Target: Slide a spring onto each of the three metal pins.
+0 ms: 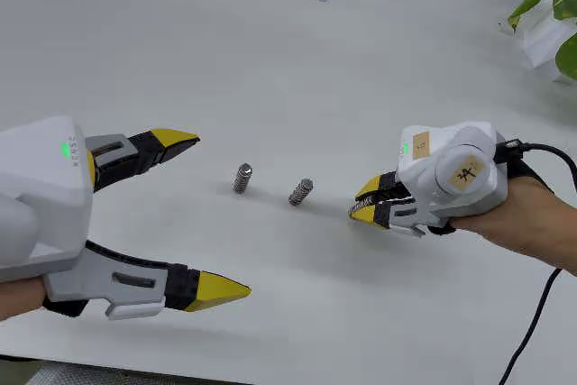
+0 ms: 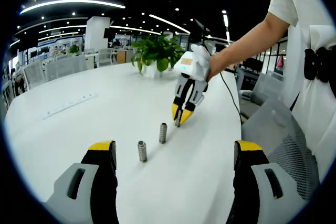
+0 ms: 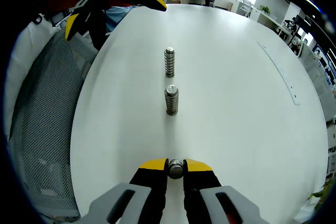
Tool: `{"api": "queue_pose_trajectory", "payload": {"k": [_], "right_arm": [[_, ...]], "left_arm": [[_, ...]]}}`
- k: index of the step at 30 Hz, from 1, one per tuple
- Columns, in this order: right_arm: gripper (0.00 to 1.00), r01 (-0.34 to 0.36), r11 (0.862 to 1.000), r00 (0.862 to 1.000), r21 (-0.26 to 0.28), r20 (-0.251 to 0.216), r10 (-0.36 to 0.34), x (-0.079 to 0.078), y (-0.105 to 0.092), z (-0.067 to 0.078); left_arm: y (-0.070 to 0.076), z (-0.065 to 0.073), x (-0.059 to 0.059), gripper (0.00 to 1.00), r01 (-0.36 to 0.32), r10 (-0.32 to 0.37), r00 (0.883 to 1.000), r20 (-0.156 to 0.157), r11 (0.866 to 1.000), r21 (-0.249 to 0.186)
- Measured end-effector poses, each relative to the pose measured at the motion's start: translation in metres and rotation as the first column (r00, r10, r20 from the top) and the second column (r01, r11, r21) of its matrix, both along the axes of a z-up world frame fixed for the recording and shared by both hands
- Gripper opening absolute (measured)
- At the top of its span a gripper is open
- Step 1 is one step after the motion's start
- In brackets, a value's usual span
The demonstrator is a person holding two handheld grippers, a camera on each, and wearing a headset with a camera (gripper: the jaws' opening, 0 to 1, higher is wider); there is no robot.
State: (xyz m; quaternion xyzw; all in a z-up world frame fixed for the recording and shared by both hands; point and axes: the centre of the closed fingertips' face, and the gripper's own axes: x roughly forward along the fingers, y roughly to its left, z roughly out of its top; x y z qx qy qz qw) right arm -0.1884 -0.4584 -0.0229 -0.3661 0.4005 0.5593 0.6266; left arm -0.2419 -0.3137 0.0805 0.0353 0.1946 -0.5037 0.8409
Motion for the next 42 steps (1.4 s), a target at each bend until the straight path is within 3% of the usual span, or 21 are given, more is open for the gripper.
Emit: {"api": "queue_pose_trajectory", "payload": {"k": [12, 18, 21, 24, 29, 36, 42], "right_arm": [[0.1, 0.016, 1.0, 1.0, 0.006, -0.003, -0.016, 0.0, 0.001, 0.0], [0.13, 0.049, 0.998, 0.999, 0.036, -0.004, -0.049, 0.001, -0.001, 0.01], [0.18, 0.102, 0.992, 0.995, 0.071, -0.022, -0.101, 0.001, -0.002, 0.018], [0.21, 0.168, 0.975, 0.986, 0.143, -0.028, -0.166, 0.003, -0.001, 0.035], [0.38, 0.24, 0.941, 0.971, 0.24, -0.055, -0.233, -0.006, -0.004, 0.062], [0.56, 0.29, 0.904, 0.956, 0.314, -0.045, -0.291, -0.028, -0.019, 0.087], [0.71, 0.348, 0.849, 0.929, 0.398, -0.022, -0.37, -0.042, -0.034, 0.099]], "left_arm": [[0.001, 0.001, 0.0, 0.92, 0.002, -0.002, 1.0, 0.003, 1.0, 0.006], [0.003, 0.0, 0.0, 0.93, 0.005, -0.005, 1.0, 0.004, 1.0, 0.017], [0.005, 0.0, 0.0, 0.93, 0.005, -0.005, 1.0, 0.008, 1.0, 0.025], [0.008, 0.002, -0.001, 0.94, 0.005, -0.005, 1.0, 0.012, 1.0, 0.03], [0.014, 0.003, 0.0, 0.96, 0.0, -0.001, 1.0, 0.021, 0.999, 0.039], [0.022, 0.002, -0.004, 0.99, 0.0, -0.002, 1.0, 0.026, 0.998, 0.061], [0.029, 0.0, -0.007, 0.99, -0.004, 0.001, 0.999, 0.034, 0.997, 0.079]]}}
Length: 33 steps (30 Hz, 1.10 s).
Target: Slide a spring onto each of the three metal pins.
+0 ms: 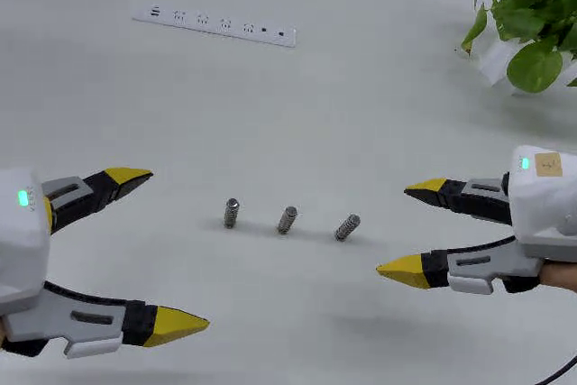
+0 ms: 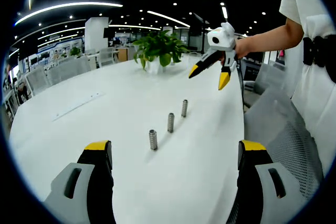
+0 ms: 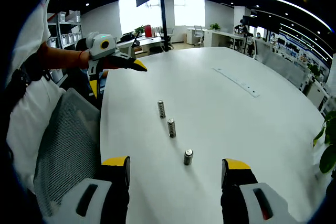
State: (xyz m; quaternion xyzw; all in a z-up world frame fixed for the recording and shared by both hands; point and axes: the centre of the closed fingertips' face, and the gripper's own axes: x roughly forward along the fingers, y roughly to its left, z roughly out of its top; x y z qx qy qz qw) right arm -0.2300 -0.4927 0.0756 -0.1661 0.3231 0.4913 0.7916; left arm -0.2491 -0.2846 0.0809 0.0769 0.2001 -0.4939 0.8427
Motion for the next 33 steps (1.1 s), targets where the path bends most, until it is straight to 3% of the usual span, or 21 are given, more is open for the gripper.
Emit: {"api": "queue_pose_trajectory", "payload": {"k": [11, 17, 33], "right_arm": [[0.99, 0.114, 0.991, 0.992, 0.074, 0.051, -0.118, -0.018, -0.029, -0.002], [0.99, 0.17, 0.982, 0.983, 0.087, 0.059, -0.175, -0.021, -0.045, -0.001], [0.98, 0.203, 0.972, 0.972, 0.117, 0.092, -0.214, -0.021, -0.051, 0.006]], "left_arm": [[0.009, -0.002, -0.002, 0.99, -0.007, 0.006, 1.0, 0.019, 0.999, 0.034], [0.012, -0.006, -0.004, 0.99, -0.019, 0.018, 1.0, 0.018, 0.999, 0.048], [0.014, -0.001, -0.009, 0.99, -0.028, 0.027, 0.999, 0.024, 0.998, 0.051]]}}
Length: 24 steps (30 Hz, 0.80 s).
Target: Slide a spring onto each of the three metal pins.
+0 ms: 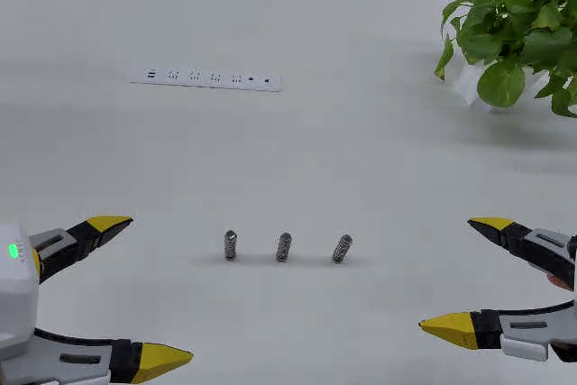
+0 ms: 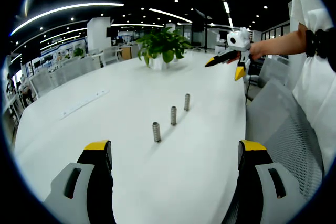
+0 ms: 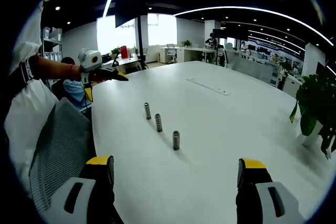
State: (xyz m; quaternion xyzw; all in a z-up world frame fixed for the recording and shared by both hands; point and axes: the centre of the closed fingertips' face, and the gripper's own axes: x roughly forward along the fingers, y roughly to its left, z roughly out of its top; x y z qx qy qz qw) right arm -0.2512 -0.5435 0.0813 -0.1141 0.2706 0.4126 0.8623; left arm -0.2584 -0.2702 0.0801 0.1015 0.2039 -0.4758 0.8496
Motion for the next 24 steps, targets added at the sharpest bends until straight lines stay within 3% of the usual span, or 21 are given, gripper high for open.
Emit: {"api": "queue_pose_trajectory", "payload": {"k": [24], "right_arm": [[0.96, -0.014, 1.0, 1.0, -0.007, -0.003, 0.014, -0.0022, -0.0001, -0.0019]], "left_arm": [[-0.0018, -0.0008, -0.0039, 0.99, 0.004, -0.004, 1.0, -0.003, 1.0, 0.003]]}}
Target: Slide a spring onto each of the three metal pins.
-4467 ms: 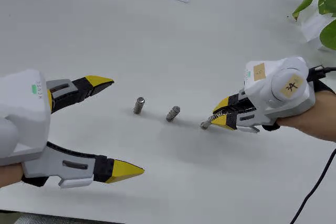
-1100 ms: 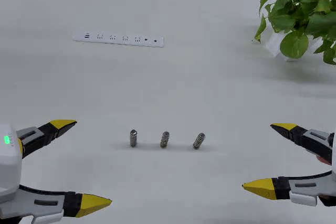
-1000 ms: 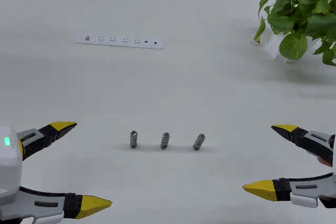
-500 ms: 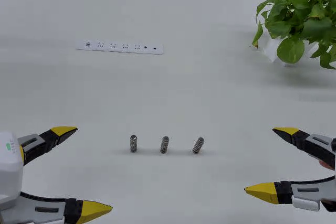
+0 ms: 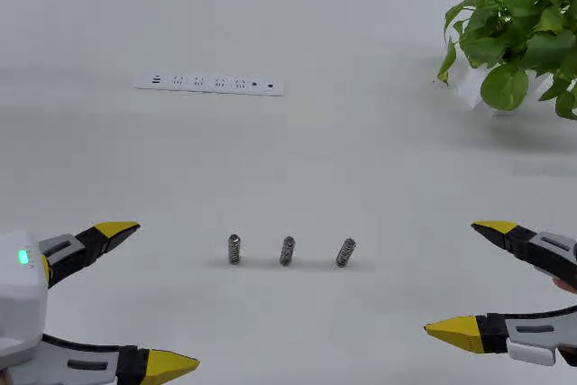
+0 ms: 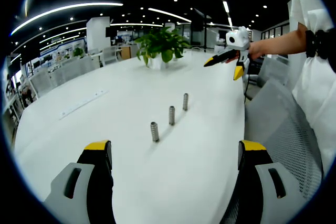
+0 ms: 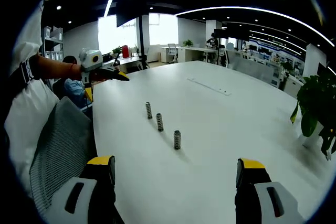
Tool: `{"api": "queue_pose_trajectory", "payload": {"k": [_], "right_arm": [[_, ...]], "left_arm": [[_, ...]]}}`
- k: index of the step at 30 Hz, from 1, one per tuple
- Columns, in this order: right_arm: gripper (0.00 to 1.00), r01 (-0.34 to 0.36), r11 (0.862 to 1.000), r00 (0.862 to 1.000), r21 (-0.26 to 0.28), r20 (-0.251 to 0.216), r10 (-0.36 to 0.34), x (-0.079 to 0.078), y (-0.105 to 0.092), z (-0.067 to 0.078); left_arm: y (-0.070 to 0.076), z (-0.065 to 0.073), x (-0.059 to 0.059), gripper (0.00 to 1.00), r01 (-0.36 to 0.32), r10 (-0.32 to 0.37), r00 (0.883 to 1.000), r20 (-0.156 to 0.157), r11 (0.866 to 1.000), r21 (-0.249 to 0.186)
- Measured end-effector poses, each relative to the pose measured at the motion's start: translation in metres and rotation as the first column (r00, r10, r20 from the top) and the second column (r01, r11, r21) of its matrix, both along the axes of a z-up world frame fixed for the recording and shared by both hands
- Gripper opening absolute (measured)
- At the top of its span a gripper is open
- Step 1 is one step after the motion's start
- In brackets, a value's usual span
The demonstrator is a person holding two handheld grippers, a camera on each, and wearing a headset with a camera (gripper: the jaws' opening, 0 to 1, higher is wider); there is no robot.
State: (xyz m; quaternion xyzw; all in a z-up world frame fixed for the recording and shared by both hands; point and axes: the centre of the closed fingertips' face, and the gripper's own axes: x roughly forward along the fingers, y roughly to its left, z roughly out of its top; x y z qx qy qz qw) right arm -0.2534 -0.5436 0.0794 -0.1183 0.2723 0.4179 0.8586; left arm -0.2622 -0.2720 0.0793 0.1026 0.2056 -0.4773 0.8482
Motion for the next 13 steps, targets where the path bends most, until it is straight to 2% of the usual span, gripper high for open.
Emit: {"api": "queue_pose_trajectory", "payload": {"k": [13], "right_arm": [[0.95, -0.005, 1.0, 1.0, -0.002, -0.002, 0.005, -0.0019, 0.0017, 0.0009]], "left_arm": [[-0.0004, 0.0028, -0.0013, 0.99, 0.002, -0.002, 1.0, 0.007, 1.0, -0.002]]}}
